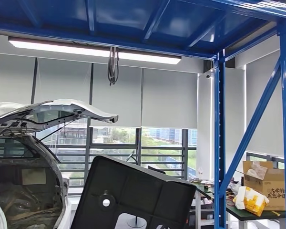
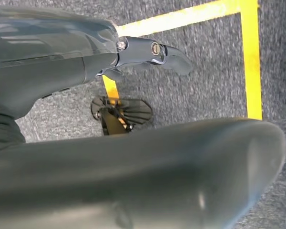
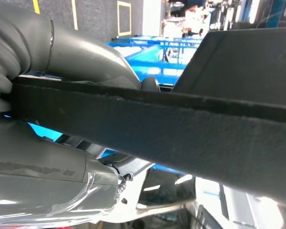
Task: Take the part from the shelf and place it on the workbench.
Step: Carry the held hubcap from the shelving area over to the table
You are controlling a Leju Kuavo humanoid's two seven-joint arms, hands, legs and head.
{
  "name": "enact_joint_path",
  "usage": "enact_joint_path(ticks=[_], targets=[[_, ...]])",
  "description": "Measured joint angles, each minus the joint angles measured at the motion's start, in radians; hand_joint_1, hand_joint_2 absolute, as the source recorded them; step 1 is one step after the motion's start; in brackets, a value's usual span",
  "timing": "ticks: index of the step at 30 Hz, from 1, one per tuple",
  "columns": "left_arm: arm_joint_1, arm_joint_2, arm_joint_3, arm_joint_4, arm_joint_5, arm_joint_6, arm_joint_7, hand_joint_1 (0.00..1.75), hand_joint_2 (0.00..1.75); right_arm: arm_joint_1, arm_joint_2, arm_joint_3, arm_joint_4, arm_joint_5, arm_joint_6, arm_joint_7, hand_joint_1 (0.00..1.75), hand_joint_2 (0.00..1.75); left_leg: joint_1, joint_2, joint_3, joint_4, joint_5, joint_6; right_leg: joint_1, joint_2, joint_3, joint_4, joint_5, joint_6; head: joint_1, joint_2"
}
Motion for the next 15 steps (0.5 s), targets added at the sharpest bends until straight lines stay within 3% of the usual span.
enact_joint_path(ticks=[3,4,5,6,7,9,11,13,15], targets=[[0.000,0.013,0.000,0.000,-0.006,0.000,0.003,0.00,1.75,0.001,0.002,0.000,0.000,-0.002,0.003,-0.004,1.75,1.75,-0.006,0.006,-0.030,0.000,0.025,0.025,-0.002,-0.001,-0.040,0.166,-0.133,0.005,0.000,0.000],[0.001,0.017,0.000,0.000,-0.008,0.000,0.004,0.00,1.75,0.002,0.002,0.000,0.000,-0.002,0.004,-0.005,1.75,1.75,-0.010,0.007,-0.041,0.000,0.034,0.028,-0.002,-0.001,-0.048,0.222,-0.159,0.005,0.000,0.000],[0.002,0.020,0.000,0.000,-0.011,0.000,0.006,0.00,1.75,0.004,0.002,0.000,0.000,-0.002,0.005,-0.006,1.75,1.75,-0.014,0.008,-0.052,0.000,0.042,0.030,-0.001,-0.001,-0.043,0.251,-0.163,0.003,0.000,0.000],[0.003,0.022,0.000,0.000,-0.016,0.001,0.010,0.00,1.75,0.007,0.002,0.000,0.000,-0.002,0.005,-0.009,1.75,1.75,-0.017,0.008,-0.064,0.001,0.051,0.031,0.001,-0.001,-0.022,0.243,-0.148,-0.001,0.000,0.000],[0.003,0.024,0.000,0.000,-0.021,0.004,0.013,0.00,1.75,0.010,0.002,-0.001,0.000,-0.002,0.005,-0.012,1.75,1.75,-0.020,0.008,-0.074,0.001,0.060,0.031,0.005,-0.001,0.017,0.200,-0.122,-0.008,0.000,0.000],[0.005,0.027,0.000,0.000,-0.031,0.008,0.019,0.00,1.75,0.015,0.003,-0.006,-0.006,-0.001,0.002,-0.019,1.75,1.75,-0.022,0.008,-0.090,0.001,0.076,0.029,0.020,-0.002,0.121,0.053,-0.085,-0.028,0.000,0.000],[0.008,0.029,0.000,0.000,-0.039,0.011,0.022,0.00,1.75,0.018,0.003,-0.012,-0.014,0.002,-0.001,-0.022,1.75,1.75,-0.020,0.009,-0.100,0.000,0.092,0.021,0.032,-0.004,0.190,-0.063,-0.087,-0.043,0.000,0.000],[0.011,0.033,0.000,0.000,-0.045,0.012,0.022,0.00,1.75,0.021,0.001,-0.016,-0.018,0.015,-0.002,-0.022,1.75,1.75,-0.016,0.011,-0.107,-0.005,0.110,0.008,0.036,-0.004,0.199,-0.100,-0.083,-0.049,0.000,0.000],[0.013,0.038,-0.002,0.000,-0.054,0.010,0.021,0.00,1.75,0.023,-0.004,-0.018,-0.017,0.033,-0.002,-0.023,1.75,1.75,-0.016,0.009,-0.120,0.005,0.088,-0.001,0.033,-0.009,0.188,-0.116,-0.055,-0.057,0.000,0.000]])
